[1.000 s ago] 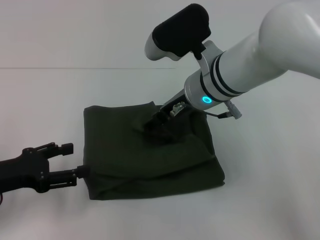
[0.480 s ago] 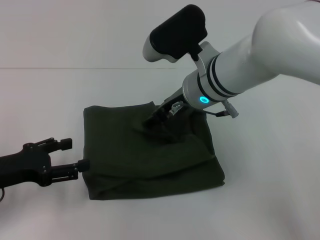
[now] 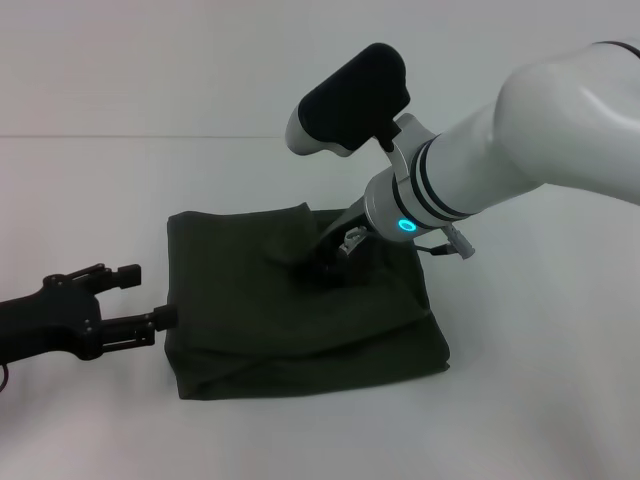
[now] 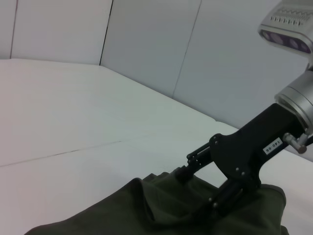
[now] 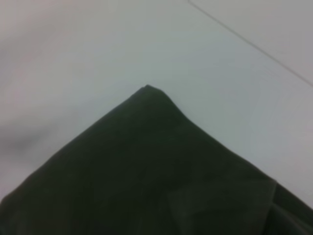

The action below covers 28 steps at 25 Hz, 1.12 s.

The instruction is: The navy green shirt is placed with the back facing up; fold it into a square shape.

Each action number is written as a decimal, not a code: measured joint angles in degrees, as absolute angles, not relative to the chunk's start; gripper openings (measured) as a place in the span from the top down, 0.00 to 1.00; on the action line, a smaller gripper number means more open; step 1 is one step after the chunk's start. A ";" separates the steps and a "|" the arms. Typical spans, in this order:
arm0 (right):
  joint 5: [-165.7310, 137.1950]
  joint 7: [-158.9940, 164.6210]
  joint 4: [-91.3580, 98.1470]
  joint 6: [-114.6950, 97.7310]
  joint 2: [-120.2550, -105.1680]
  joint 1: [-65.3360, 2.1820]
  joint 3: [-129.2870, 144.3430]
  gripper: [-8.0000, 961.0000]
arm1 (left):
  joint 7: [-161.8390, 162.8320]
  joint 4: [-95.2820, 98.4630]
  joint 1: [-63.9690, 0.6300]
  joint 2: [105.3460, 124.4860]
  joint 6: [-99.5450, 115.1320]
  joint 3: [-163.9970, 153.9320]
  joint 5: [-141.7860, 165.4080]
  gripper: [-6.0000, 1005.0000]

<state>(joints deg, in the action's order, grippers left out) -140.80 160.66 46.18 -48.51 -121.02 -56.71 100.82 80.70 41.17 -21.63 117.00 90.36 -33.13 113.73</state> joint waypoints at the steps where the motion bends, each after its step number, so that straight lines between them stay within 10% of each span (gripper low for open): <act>1: -140.80 160.66 46.16 -48.49 -121.03 -56.51 101.26 0.08 | 80.68 41.19 -21.63 117.05 90.36 -33.13 113.72 0.10; 28: -141.85 160.25 46.10 -45.13 -120.44 -52.60 101.35 0.08 | 80.77 41.22 -21.00 117.86 90.99 -31.82 113.64 0.10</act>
